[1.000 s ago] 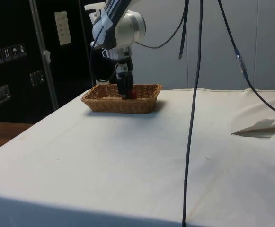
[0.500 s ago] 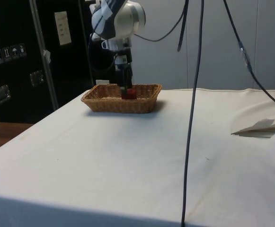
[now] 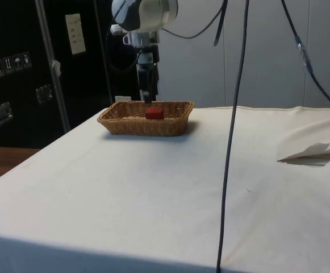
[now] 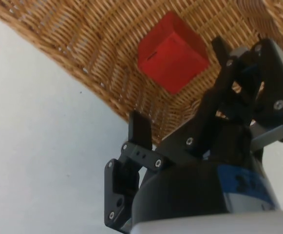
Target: Pick up the cube and place it into the basket.
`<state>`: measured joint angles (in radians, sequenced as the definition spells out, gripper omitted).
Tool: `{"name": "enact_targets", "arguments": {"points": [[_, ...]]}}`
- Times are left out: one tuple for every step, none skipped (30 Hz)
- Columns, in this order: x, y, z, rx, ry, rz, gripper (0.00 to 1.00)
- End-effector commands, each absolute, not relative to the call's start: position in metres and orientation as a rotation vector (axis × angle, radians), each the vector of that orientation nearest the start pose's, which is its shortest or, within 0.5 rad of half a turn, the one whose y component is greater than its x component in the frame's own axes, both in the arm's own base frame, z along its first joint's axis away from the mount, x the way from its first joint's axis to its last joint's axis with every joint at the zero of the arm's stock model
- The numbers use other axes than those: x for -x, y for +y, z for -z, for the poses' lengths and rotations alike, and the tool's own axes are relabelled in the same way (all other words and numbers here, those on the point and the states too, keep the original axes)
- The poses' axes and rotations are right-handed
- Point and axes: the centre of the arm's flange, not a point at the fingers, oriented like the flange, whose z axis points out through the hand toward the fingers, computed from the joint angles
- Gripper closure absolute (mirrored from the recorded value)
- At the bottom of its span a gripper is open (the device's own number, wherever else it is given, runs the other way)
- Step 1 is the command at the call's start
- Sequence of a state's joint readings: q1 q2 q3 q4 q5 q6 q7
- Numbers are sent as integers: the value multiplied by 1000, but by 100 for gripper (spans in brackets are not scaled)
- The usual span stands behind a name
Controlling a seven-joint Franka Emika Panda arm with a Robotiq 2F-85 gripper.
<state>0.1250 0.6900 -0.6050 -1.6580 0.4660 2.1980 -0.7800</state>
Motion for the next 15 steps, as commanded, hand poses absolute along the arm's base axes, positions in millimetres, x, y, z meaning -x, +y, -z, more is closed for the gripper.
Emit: {"name": "enact_targets", "arguments": {"points": [[-629,-253,-267,3137,-202,4,0],[-628,-254,-270,3138,-201,8,0],[-628,-254,-273,3138,-200,13,0],[-627,-254,-277,3137,-201,18,0],[-627,-255,-282,3137,-199,26,0],[-626,-255,-285,3137,-197,29,0],[-626,-255,-288,3138,-200,33,0],[-626,-255,-288,3138,-200,33,0],[-628,-255,-288,3129,-198,38,0],[-626,-255,-293,3139,-201,38,0],[-626,-254,-296,3138,-205,42,0],[-626,-254,-299,3139,-207,45,0],[-626,-254,-301,3140,-209,48,0],[-626,-253,-303,3140,-212,51,0],[-625,-253,-307,3140,-218,56,0]]}}
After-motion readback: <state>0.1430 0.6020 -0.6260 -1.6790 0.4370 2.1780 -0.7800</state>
